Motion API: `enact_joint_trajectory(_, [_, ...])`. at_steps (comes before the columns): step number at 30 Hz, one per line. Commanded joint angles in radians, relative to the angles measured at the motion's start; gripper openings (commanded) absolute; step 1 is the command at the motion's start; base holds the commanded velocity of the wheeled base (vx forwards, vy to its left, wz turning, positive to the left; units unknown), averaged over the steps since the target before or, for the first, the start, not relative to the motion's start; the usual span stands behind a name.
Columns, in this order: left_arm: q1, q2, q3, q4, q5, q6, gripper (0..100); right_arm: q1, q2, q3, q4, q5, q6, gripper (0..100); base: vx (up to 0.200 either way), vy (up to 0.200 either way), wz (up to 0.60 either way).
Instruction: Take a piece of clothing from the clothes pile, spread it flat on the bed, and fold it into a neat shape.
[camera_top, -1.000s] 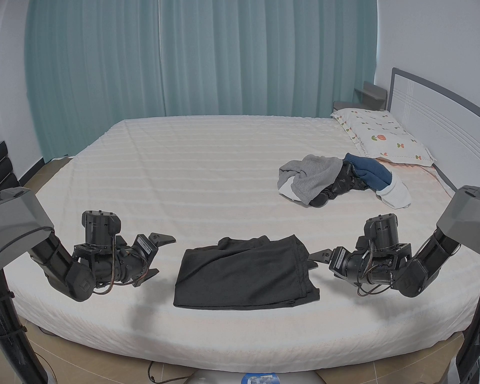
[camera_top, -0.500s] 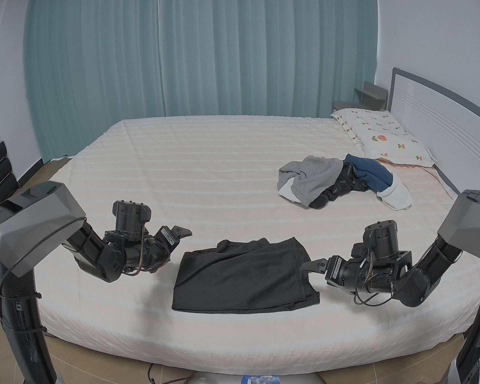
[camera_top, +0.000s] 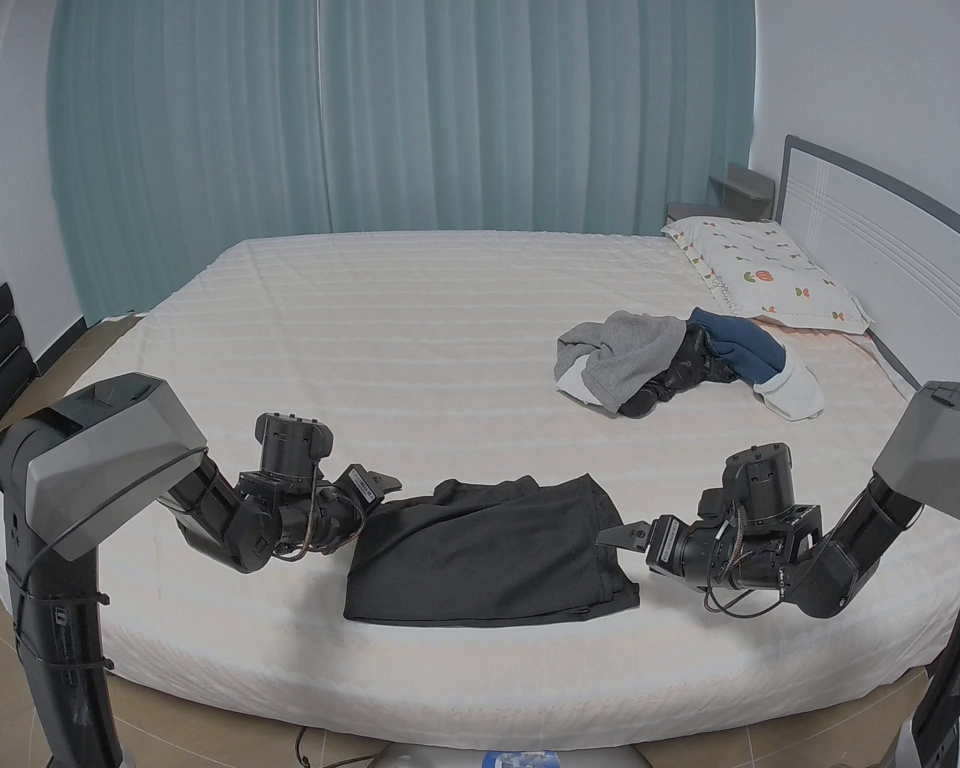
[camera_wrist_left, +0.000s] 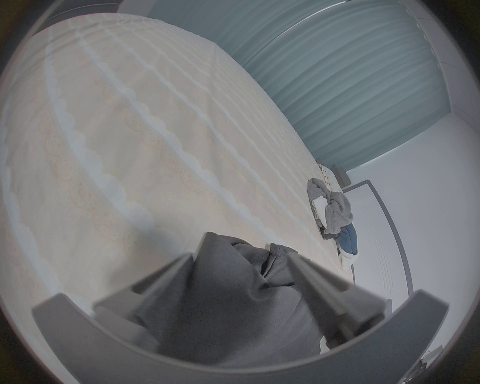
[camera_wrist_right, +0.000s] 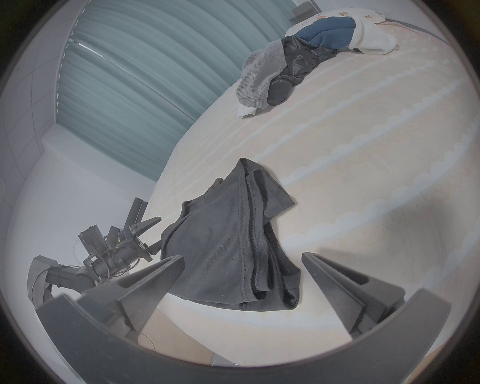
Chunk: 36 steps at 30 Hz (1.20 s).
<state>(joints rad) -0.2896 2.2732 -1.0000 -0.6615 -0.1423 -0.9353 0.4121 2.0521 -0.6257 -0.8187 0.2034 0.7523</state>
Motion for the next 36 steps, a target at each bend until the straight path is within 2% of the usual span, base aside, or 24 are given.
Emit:
enact_joint_trajectory(1, [0.004,0.008,-0.005,0.0,0.003,-0.003,0,0.002,0.002,0.001,0.0,0.007,-0.001,100,0.0,0.0,0.0])
enact_joint_trajectory(6, [0.013,0.005,0.003,0.0,0.027,-0.005,0,0.008,0.011,-0.002,-0.027,0.037,-0.013,100,0.0,0.0,0.0])
enact_joint_trajectory(10, [0.015,0.002,0.012,0.0,0.066,-0.008,0,0.019,0.016,0.012,-0.083,0.045,-0.073,100,0.0,0.0,0.0])
enact_joint_trajectory(14, [0.015,0.003,0.012,0.002,0.066,-0.01,0,0.04,0.036,0.032,-0.106,0.065,-0.087,100,0.0,0.0,0.0])
enact_joint_trajectory(25, [0.015,0.005,0.012,0.003,0.066,-0.013,0,0.062,0.103,0.046,-0.169,0.062,-0.139,100,0.0,0.0,0.0])
enact_joint_trajectory(26, [0.015,0.005,0.011,0.003,0.066,-0.013,0,0.062,0.106,0.046,-0.169,0.062,-0.14,0,0.0,0.0,0.0])
enact_joint_trajectory(34, [0.018,0.005,0.012,0.003,0.066,-0.013,0,0.051,0.122,0.093,-0.166,0.056,-0.258,0,0.0,0.0,0.0])
enact_joint_trajectory(36, [0.017,0.005,0.012,0.003,0.066,-0.013,0,0.05,0.12,0.093,-0.166,0.056,-0.26,0,0.0,0.0,0.0])
